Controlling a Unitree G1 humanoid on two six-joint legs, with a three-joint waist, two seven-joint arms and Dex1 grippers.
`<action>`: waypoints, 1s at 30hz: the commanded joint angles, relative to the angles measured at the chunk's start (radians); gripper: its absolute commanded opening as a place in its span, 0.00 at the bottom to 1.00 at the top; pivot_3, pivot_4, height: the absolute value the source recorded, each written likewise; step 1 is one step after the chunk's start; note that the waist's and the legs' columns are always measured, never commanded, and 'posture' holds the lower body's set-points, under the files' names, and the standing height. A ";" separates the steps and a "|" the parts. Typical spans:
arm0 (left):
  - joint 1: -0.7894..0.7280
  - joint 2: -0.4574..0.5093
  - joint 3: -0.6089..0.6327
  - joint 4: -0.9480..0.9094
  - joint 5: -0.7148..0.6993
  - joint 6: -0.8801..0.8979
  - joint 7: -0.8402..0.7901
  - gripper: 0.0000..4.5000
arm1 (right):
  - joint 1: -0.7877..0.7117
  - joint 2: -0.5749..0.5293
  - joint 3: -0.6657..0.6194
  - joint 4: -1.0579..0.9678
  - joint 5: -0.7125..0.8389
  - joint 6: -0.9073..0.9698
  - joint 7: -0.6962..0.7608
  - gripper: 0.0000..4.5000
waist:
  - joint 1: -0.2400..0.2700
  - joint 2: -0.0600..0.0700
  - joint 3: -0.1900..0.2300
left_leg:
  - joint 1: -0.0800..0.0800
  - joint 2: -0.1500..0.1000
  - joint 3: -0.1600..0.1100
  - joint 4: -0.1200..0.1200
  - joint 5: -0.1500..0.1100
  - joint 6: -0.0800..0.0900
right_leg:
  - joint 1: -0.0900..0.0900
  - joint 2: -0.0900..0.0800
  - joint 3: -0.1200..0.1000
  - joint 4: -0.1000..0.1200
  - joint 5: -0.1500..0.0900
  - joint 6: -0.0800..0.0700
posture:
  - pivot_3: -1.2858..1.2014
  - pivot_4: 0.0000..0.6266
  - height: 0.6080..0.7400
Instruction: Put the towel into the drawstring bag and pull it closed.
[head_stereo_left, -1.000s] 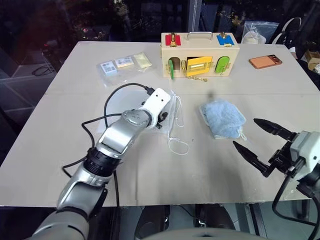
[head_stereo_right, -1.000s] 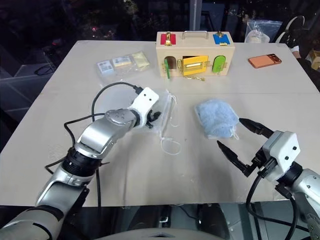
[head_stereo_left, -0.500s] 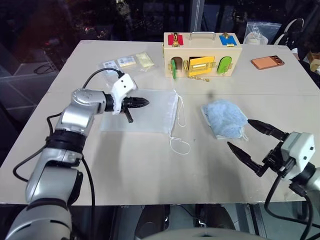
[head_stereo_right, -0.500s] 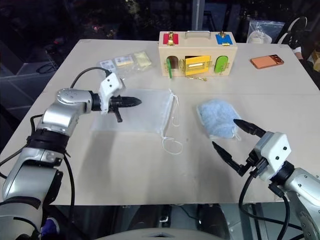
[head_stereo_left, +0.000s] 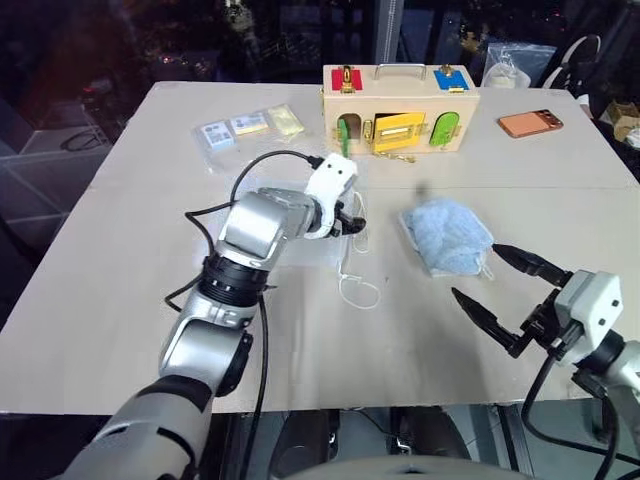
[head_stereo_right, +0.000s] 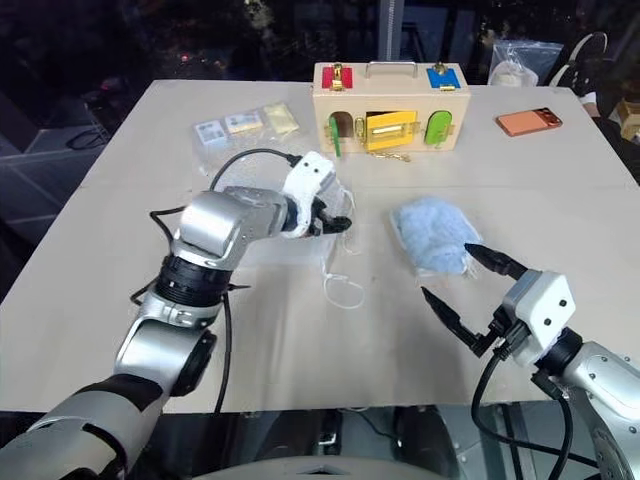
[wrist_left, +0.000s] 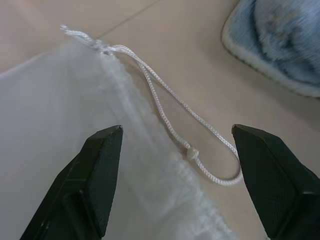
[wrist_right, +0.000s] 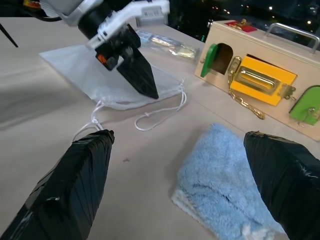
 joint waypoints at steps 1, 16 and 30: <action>0.043 0.029 -0.099 -0.011 0.082 -0.043 0.054 0.82 | 0.003 -0.002 -0.007 -0.028 -0.001 -0.012 -0.006 1.00 | 0.000 0.000 0.000 | 0.001 0.000 0.000 -0.001 0.000 -0.001 | 0.000 0.000 0.001 0.000 0.001 -0.001 | 0.52 0.24 1.00; 0.089 0.399 -0.090 0.271 0.024 -0.942 -0.680 0.00 | 0.016 0.017 0.028 -0.034 -0.031 -0.023 -0.025 1.00 | 0.006 0.001 -0.001 | 0.005 0.001 0.002 -0.004 -0.001 0.001 | 0.001 -0.006 0.005 -0.001 0.000 -0.009 | 0.52 0.24 1.00; 0.102 0.348 0.052 0.519 0.095 -1.199 -0.704 0.57 | -0.005 0.045 0.099 -0.021 -0.074 -0.040 -0.035 1.00 | 0.002 0.000 0.000 | 0.001 -0.001 0.003 -0.001 -0.002 0.004 | 0.000 -0.002 0.002 -0.001 0.002 -0.004 | 0.52 0.24 1.00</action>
